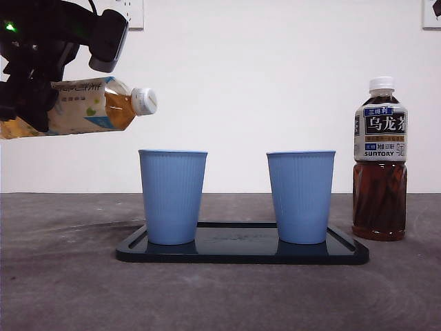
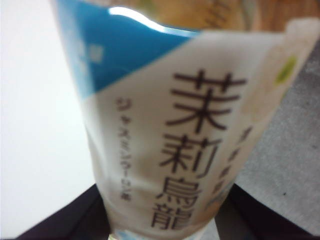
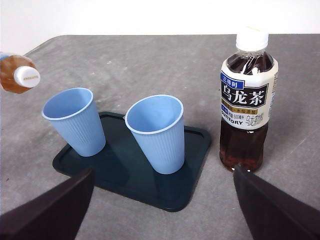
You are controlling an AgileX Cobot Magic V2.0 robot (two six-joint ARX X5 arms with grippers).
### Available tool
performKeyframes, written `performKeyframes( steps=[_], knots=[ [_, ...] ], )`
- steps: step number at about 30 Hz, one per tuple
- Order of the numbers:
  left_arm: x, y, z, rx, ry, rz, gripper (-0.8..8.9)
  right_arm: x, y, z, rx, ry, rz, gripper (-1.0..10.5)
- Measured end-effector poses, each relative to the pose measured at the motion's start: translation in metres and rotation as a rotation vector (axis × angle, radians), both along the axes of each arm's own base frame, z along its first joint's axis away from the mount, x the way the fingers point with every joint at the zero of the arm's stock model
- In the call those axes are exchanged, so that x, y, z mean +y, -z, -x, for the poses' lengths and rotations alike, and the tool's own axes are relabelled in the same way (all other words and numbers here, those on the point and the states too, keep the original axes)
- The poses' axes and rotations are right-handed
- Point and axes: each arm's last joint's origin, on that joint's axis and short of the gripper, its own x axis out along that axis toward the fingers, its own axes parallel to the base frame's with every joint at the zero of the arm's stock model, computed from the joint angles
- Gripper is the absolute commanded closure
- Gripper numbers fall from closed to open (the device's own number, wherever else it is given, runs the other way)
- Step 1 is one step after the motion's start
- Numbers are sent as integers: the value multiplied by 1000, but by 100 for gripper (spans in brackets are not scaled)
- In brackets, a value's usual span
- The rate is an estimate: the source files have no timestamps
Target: Pour the drink into the cup
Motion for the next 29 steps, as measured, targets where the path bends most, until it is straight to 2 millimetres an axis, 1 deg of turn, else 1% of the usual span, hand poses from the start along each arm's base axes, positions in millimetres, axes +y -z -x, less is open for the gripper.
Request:
performKeyframes(
  steps=[4, 7, 10, 14, 17, 19, 21, 23, 29],
  knots=[
    [0, -1, 0, -24, -53, 116, 601, 0, 0, 0, 0, 0, 0, 506],
    [2, -7, 5, -49, -86, 280, 600, 0, 0, 0, 0, 0, 0, 506],
    [11, -24, 14, -100, -130, 506, 600, 0, 0, 0, 0, 0, 0, 506],
    [30, -47, 28, -151, -204, 868, 600, 0, 1, 0, 13, 0, 7, 506],
    [44, -58, 33, -143, -251, 1125, 600, 0, 2, 1, 18, 0, 9, 506],
    [51, -60, 36, -158, -276, 1259, 600, 0, 2, 1, 18, 0, 9, 506],
    [56, -58, 39, -169, -296, 1358, 600, 0, 2, 1, 18, 0, 9, 506],
    [60, -50, 41, -176, -311, 1447, 600, 0, 2, 1, 18, 0, 9, 506],
    [60, -10, 40, -174, -355, 1590, 600, 0, 2, 0, 17, 0, 9, 506]
  ],
)
